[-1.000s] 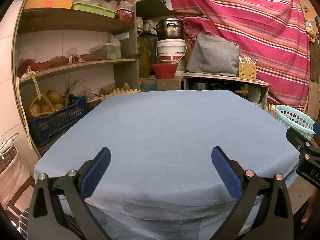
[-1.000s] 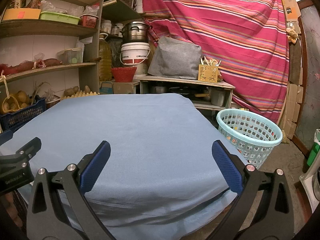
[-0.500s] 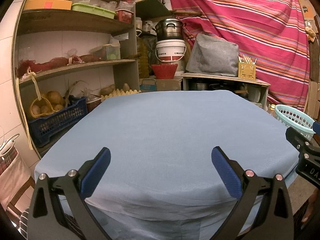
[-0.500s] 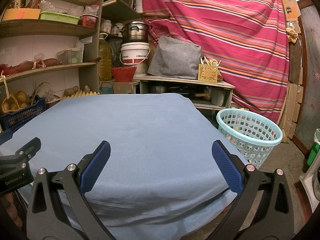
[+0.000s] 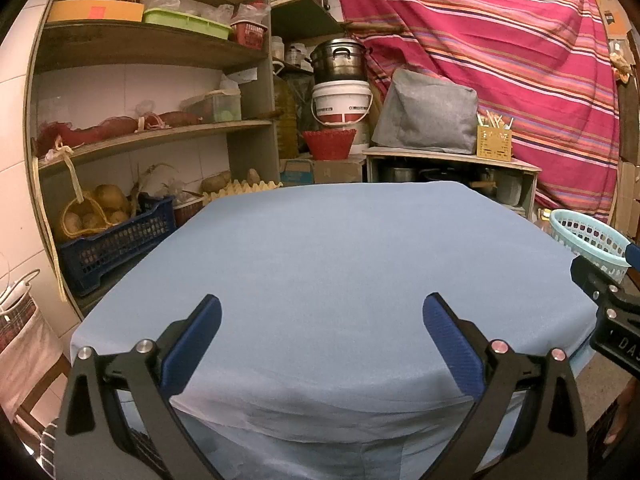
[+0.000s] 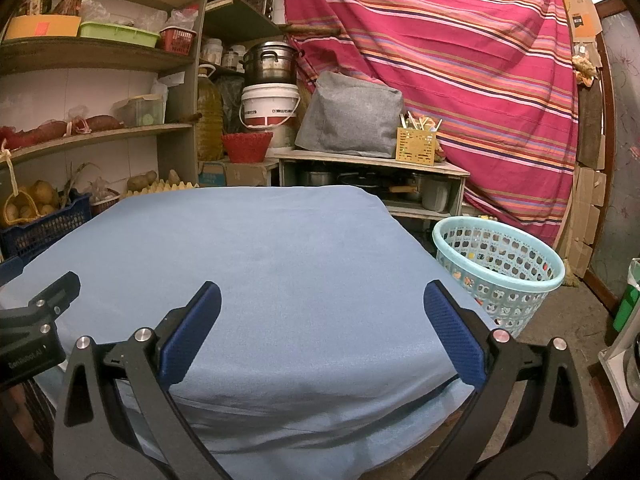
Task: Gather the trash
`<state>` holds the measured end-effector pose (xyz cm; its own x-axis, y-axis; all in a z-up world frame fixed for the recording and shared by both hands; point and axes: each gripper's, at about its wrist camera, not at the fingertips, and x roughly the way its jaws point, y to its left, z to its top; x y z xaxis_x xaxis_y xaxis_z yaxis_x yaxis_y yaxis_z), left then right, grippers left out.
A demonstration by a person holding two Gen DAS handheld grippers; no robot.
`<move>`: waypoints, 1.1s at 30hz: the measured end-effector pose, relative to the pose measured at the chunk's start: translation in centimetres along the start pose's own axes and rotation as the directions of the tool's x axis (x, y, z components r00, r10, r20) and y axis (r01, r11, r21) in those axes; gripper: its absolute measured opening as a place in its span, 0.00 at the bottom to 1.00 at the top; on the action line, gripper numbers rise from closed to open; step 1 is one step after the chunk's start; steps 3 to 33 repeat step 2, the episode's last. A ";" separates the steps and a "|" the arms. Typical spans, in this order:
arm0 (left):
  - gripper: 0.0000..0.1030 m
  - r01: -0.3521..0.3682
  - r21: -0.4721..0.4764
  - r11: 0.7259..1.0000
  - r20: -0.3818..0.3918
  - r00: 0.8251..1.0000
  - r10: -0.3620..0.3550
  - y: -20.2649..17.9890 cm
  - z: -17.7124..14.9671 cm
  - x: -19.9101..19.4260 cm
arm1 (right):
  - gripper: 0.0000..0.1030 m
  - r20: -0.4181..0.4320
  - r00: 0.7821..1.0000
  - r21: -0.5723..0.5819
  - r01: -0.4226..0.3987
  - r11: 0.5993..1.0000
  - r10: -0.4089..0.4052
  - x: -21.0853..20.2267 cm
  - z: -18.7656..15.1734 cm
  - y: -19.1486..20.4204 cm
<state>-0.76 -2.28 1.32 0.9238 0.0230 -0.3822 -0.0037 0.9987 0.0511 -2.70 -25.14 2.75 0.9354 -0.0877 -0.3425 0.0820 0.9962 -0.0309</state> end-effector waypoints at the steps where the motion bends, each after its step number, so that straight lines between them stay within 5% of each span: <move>1: 0.96 0.000 0.001 1.000 0.000 1.000 0.000 0.0 0.0 0.0 | 0.96 -0.002 1.000 0.001 0.000 1.000 0.000 0.1 -0.1 -0.1; 33: 0.96 0.000 0.001 1.000 0.000 1.000 0.000 0.0 0.0 0.0 | 0.96 -0.003 1.000 0.002 -0.001 1.000 0.001 0.1 -0.1 -0.2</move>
